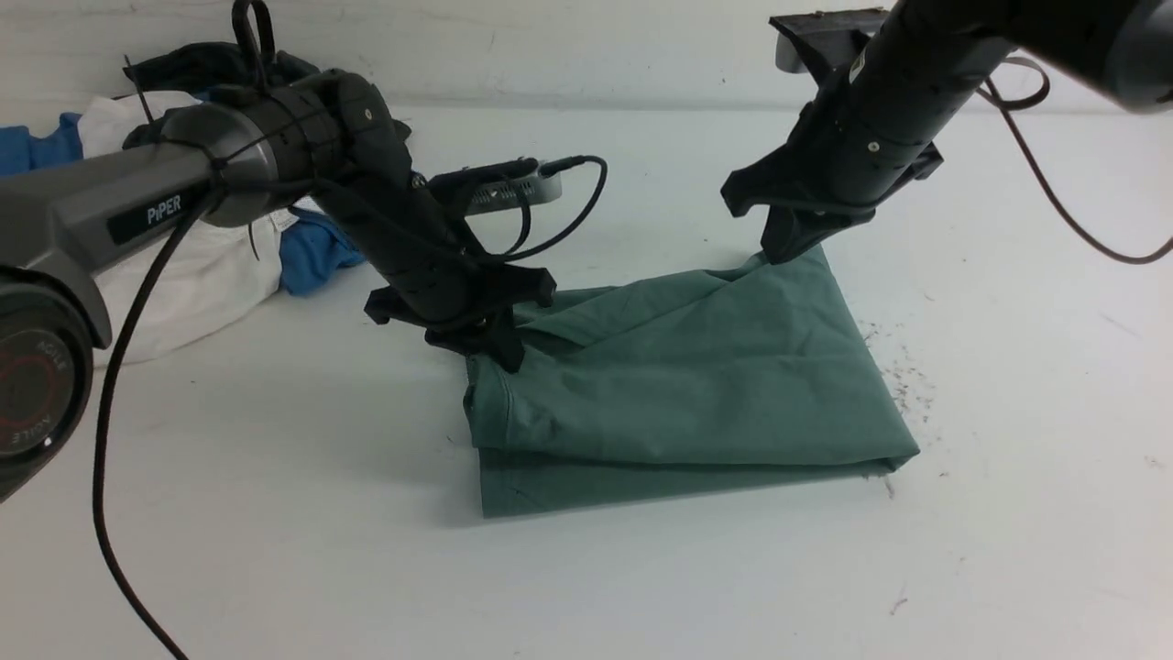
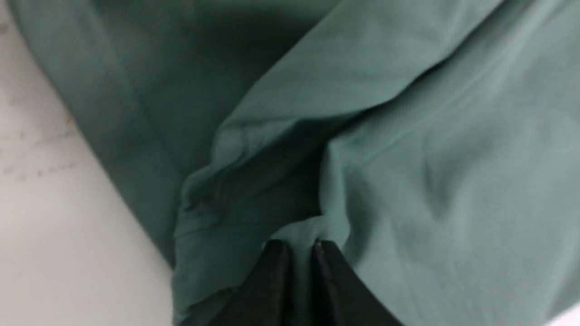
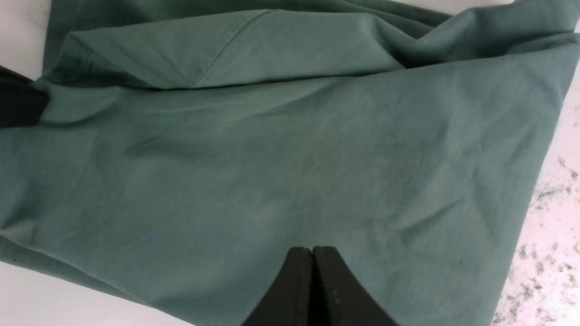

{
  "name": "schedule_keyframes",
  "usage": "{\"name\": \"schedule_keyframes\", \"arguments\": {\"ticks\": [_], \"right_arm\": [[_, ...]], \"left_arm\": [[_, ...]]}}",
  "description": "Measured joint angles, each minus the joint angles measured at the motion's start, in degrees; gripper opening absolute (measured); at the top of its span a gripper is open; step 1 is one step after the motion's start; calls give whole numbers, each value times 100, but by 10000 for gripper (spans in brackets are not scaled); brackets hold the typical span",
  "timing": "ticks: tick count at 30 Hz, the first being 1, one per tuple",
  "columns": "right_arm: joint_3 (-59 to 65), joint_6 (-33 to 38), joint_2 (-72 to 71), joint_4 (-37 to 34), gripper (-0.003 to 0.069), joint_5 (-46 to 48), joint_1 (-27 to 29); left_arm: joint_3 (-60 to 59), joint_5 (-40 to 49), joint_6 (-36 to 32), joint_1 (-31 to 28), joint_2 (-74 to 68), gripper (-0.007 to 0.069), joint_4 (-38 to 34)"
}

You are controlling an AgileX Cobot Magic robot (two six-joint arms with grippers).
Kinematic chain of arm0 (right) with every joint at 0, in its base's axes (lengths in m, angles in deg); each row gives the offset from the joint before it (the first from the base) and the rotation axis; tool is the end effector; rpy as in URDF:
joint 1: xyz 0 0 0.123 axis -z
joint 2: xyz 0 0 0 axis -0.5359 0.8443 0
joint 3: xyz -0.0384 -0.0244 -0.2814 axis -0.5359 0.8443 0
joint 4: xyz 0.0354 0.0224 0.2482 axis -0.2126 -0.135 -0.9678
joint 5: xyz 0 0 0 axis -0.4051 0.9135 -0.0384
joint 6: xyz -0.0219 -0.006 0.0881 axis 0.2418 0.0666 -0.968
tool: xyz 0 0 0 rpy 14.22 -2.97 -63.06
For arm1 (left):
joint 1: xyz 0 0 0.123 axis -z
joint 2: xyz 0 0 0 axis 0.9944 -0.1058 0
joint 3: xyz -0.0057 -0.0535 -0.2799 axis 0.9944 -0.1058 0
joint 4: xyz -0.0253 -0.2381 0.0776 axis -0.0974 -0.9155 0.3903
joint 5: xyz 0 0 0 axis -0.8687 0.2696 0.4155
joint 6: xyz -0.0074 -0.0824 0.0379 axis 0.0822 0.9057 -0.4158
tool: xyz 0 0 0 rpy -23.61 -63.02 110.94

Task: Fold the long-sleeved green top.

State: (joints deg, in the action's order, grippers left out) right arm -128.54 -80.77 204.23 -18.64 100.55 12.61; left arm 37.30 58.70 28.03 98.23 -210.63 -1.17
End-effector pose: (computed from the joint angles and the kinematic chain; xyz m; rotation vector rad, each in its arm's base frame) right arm 0.4050 0.1614 0.2964 -0.5969 2.7730 0.2965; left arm 0.4356 -0.1495 0.2075 0.3435 2.8346 -0.6670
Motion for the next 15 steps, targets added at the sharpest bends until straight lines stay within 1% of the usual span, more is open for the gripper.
{"name": "schedule_keyframes", "arguments": {"ticks": [3, 4, 7, 8, 12, 15], "right_arm": [[0, 7, 83, -51, -14, 0, 0], [0, 13, 165, -133, -14, 0, 4], [0, 48, 311, -287, -14, -5, 4], [0, 100, 466, -443, -14, -11, 4], [0, 201, 875, -694, -14, -49, 6], [0, 213, 1153, -718, -14, -77, 6]], "left_arm": [[238, 209, -287, 0, 0, 37, -187], [454, 355, -567, 0, 0, 37, -380], [732, 466, -915, 5, 0, 37, -615], [934, 537, -1192, 6, 0, 37, -704], [1231, 563, -1480, 11, 0, 37, -684], [1336, 552, -1559, 11, 0, 37, -573]]}}
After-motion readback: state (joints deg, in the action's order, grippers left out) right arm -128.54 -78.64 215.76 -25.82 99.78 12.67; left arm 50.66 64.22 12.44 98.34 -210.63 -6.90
